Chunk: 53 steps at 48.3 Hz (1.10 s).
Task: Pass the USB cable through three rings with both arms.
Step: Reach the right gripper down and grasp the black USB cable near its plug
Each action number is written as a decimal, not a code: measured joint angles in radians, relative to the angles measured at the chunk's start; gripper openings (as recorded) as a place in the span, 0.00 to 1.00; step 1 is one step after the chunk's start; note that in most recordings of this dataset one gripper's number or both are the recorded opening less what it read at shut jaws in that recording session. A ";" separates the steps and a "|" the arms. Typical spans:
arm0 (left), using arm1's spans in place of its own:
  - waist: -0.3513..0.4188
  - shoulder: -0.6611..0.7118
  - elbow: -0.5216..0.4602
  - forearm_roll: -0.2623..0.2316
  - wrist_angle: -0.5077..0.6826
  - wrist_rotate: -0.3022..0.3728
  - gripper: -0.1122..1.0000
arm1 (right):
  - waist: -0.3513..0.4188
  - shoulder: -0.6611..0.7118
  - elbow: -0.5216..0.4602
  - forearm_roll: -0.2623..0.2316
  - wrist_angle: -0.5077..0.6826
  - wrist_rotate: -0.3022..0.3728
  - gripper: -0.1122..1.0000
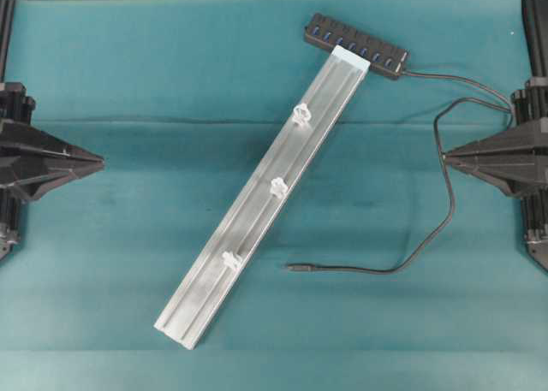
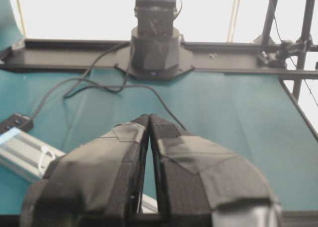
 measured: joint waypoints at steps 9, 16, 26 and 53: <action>0.000 0.069 -0.043 0.014 0.002 -0.009 0.09 | 0.008 0.017 -0.026 0.112 0.117 0.078 0.10; 0.000 0.103 -0.067 0.014 0.002 -0.009 0.09 | 0.008 0.051 -0.072 0.158 0.307 0.135 0.10; 0.000 0.104 -0.074 0.014 0.014 -0.009 0.09 | 0.008 0.153 -0.164 0.160 0.555 0.146 0.10; 0.000 0.097 -0.075 0.015 0.080 -0.011 0.09 | 0.029 0.649 -0.474 0.155 0.896 0.144 0.10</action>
